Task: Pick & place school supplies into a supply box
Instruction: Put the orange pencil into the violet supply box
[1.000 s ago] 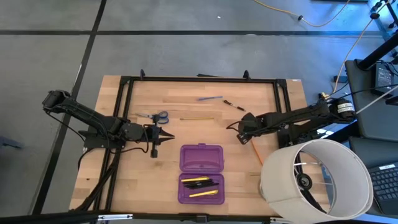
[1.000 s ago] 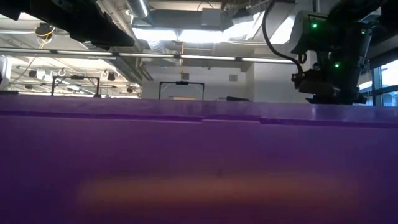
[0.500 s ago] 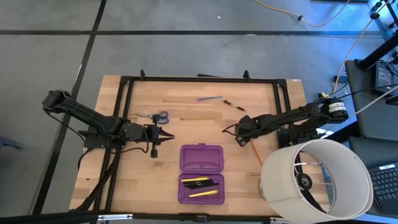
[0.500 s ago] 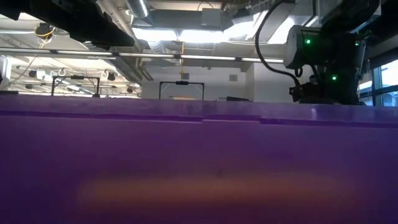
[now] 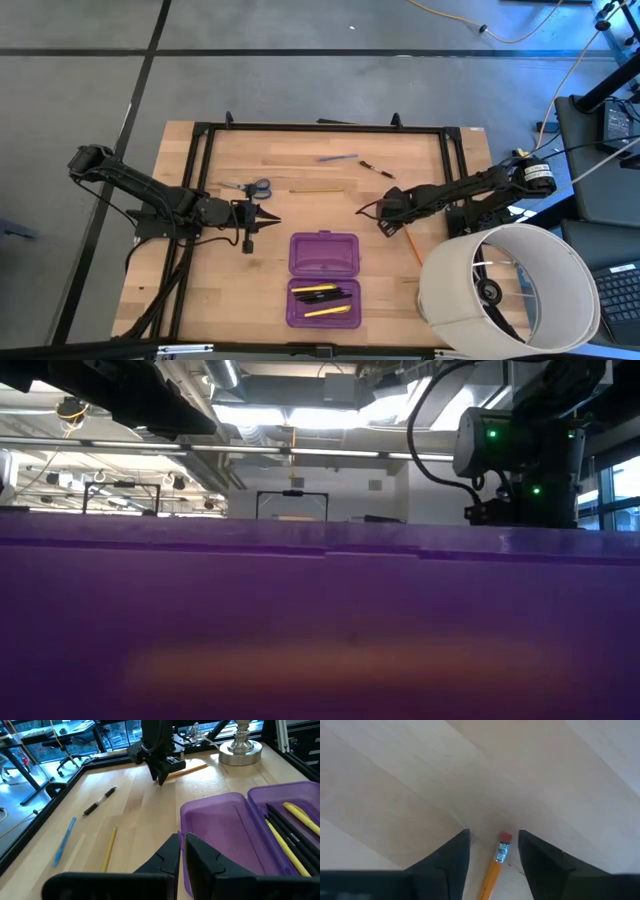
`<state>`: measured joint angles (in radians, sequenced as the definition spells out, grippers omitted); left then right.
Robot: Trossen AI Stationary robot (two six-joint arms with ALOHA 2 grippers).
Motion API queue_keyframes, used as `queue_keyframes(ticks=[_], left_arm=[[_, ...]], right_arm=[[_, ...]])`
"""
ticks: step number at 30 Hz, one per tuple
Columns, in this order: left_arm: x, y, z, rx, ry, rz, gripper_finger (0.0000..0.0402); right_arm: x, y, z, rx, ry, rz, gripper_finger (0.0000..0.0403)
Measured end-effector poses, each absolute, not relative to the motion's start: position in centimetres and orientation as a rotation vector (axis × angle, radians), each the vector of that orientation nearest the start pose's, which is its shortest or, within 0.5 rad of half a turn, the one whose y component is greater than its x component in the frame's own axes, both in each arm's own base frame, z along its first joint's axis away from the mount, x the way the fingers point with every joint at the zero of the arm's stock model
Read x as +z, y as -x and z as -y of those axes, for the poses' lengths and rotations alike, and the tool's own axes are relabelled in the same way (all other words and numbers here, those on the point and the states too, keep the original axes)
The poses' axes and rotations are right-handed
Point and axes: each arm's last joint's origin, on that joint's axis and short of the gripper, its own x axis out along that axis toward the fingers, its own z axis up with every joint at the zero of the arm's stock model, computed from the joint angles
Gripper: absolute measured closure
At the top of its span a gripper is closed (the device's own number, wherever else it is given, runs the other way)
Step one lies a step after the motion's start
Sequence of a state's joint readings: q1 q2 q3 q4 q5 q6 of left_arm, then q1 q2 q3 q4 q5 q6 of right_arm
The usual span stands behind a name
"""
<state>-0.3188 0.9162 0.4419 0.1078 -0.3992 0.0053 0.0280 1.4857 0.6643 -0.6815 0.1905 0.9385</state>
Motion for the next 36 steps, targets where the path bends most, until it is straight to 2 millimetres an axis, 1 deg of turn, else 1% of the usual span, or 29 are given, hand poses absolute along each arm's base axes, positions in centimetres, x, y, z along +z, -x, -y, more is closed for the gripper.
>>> queue_keyframes(ticks=[6,20,29,36], left_arm=[[22.06,-18.66,4.98,0.078,-0.133,-0.343,0.0381],[22.06,-18.66,4.98,0.079,-0.132,-0.343,0.0380],[22.06,-18.66,4.98,0.079,-0.133,-0.343,0.0380],[22.06,-18.66,4.98,0.079,-0.133,-0.343,0.0382]], right_arm=[[13.18,-21.69,-0.14,-0.777,-0.628,-1.295,0.0275],[13.16,-21.79,-0.17,-0.774,-0.625,-1.285,0.0321],[13.15,-21.84,-0.15,-0.777,-0.616,-1.275,0.0364],[13.16,-21.87,-0.27,-0.777,-0.605,-1.268,0.0376]])
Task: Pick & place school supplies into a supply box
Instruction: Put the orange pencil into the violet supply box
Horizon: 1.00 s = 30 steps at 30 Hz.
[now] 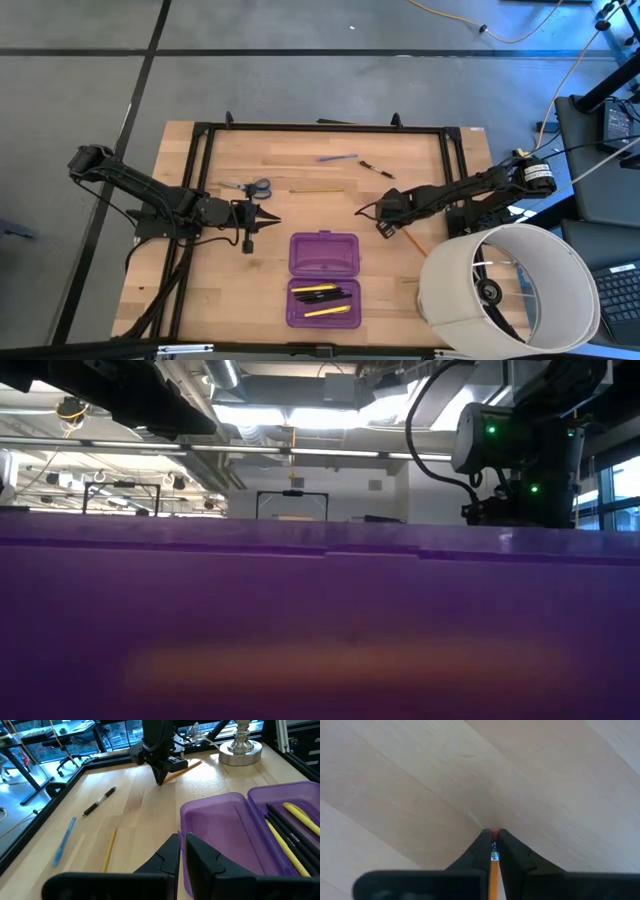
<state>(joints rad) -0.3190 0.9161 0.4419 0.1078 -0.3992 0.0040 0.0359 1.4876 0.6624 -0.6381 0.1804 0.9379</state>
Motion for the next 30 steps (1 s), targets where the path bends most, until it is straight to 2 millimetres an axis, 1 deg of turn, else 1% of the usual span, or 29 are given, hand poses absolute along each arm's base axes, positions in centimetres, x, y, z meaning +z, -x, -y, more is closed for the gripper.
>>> queue_keyframes(ticks=[7,12,16,22,26,30], left_arm=[[22.1,-18.7,5.0,0.078,-0.133,-0.343,0.0380],[22.1,-18.7,5.0,0.079,-0.133,-0.343,0.0381],[22.1,-18.7,5.0,0.079,-0.133,-0.343,0.0380],[22.1,-18.7,5.0,0.079,-0.133,-0.343,0.0381],[22.1,-18.7,5.0,0.079,-0.133,-0.343,0.0380],[22.1,-18.7,5.0,0.079,-0.133,-0.344,0.0381]], right_arm=[[13.5,-22.2,-1.0,-0.747,-0.579,-1.269,0.0376],[14.7,-23.4,-1.5,-0.663,-0.560,-1.242,0.0376],[16.1,-24.7,-1.9,-0.606,-0.540,-1.200,0.0376],[19.2,-26.8,-2.1,-0.507,-0.491,-1.115,0.0376],[21.8,-28.4,-2.3,-0.440,-0.465,-1.038,0.0375],[24.7,-30.1,-2.8,-0.306,-0.461,-0.913,0.0375]])
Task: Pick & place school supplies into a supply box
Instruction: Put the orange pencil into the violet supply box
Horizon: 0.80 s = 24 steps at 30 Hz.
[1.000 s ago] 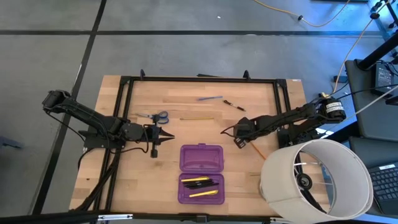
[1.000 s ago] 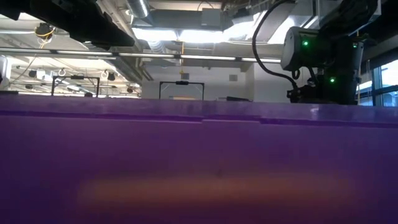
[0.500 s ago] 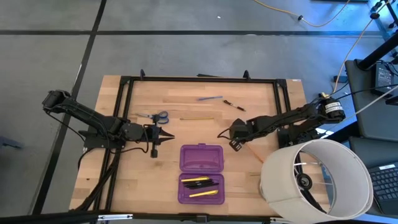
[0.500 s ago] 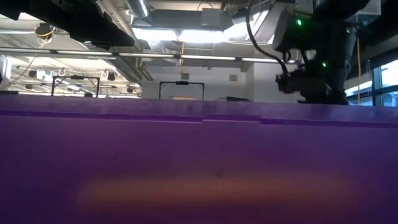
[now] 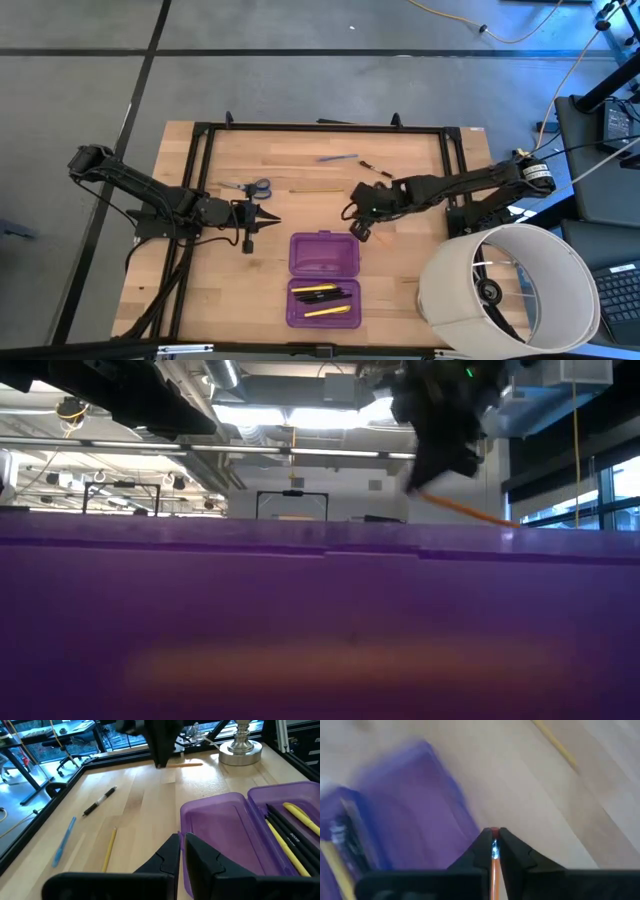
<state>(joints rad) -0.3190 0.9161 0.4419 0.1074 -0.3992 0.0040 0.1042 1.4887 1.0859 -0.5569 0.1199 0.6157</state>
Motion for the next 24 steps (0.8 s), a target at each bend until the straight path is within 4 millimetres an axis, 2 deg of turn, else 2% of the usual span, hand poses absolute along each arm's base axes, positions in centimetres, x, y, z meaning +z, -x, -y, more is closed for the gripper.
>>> queue_keyframes(ticks=[6,11,16,21,24], left_arm=[[22.1,-18.7,5.0,0.079,-0.134,-0.344,0.0380],[22.1,-18.7,5.0,0.079,-0.134,-0.343,0.0381],[22.1,-18.7,5.0,0.079,-0.134,-0.343,0.0380],[22.1,-18.7,5.0,0.079,-0.134,-0.343,0.0381],[22.1,-18.7,5.0,0.079,-0.134,-0.343,0.0381]], right_arm=[[28.0,-32.4,-5.3,-0.031,-0.411,-0.602,0.0375],[28.9,-33.5,-8.3,0.175,-0.411,-0.451,0.0375],[27.6,-34.4,-10.9,0.336,-0.421,-0.457,0.0375],[25.0,-35.3,-12.0,0.340,-0.409,-0.540,0.0375],[24.3,-36.7,-12.7,0.347,-0.404,-0.581,0.0375]])
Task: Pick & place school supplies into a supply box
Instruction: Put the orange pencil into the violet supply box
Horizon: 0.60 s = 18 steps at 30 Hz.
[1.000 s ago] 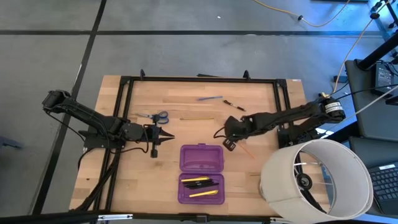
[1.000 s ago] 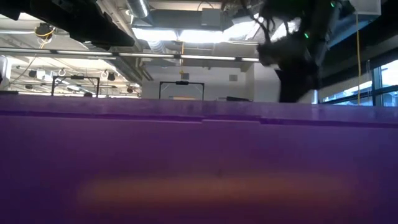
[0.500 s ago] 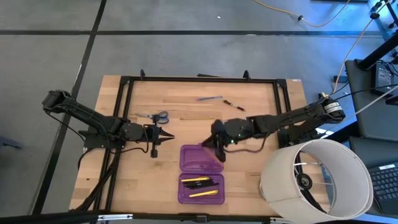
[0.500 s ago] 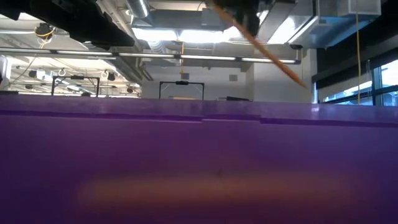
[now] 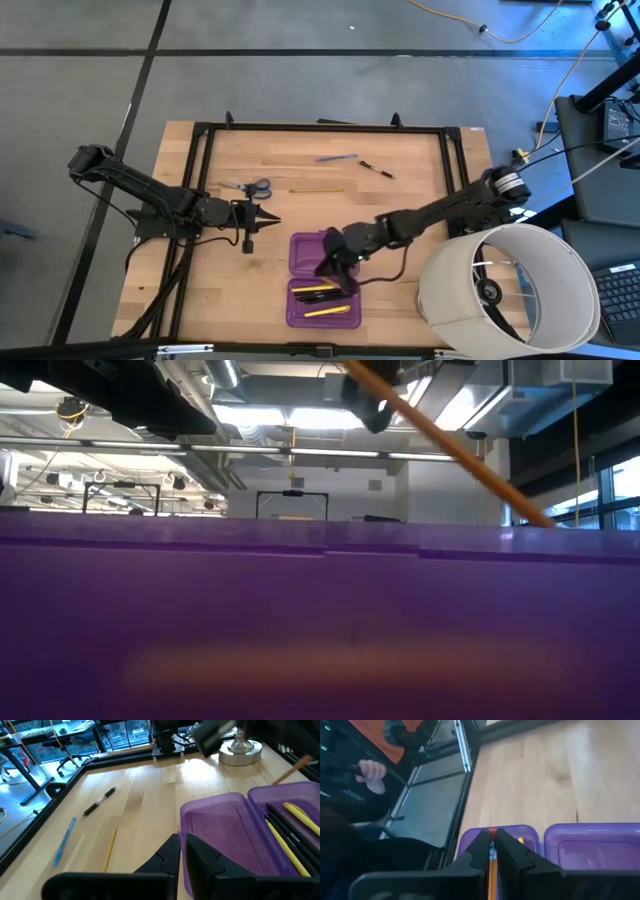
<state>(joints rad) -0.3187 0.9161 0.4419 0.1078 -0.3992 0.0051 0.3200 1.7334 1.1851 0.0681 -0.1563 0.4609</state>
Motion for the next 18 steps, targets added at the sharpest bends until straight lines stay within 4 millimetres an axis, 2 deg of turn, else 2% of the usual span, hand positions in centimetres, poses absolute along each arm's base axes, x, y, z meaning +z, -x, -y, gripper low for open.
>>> queue_keyframes(ticks=[4,9,13,18], left_arm=[[22.1,-18.7,5.0,0.079,-0.134,-0.343,0.0380],[22.1,-18.7,5.0,0.079,-0.134,-0.343,0.0382],[22.1,-18.7,5.0,0.078,-0.134,-0.343,0.0380],[22.1,-18.7,5.0,0.079,-0.133,-0.343,0.0381]], right_arm=[[24.5,-39.0,-14.1,0.439,-0.343,-0.666,0.0375],[23.7,-40.9,-15.7,0.449,-0.244,-0.833,0.0375],[22.9,-42.1,-16.4,0.464,-0.208,-0.830,0.0375],[21.6,-42.6,-16.5,0.405,-0.171,-0.845,0.0375]])
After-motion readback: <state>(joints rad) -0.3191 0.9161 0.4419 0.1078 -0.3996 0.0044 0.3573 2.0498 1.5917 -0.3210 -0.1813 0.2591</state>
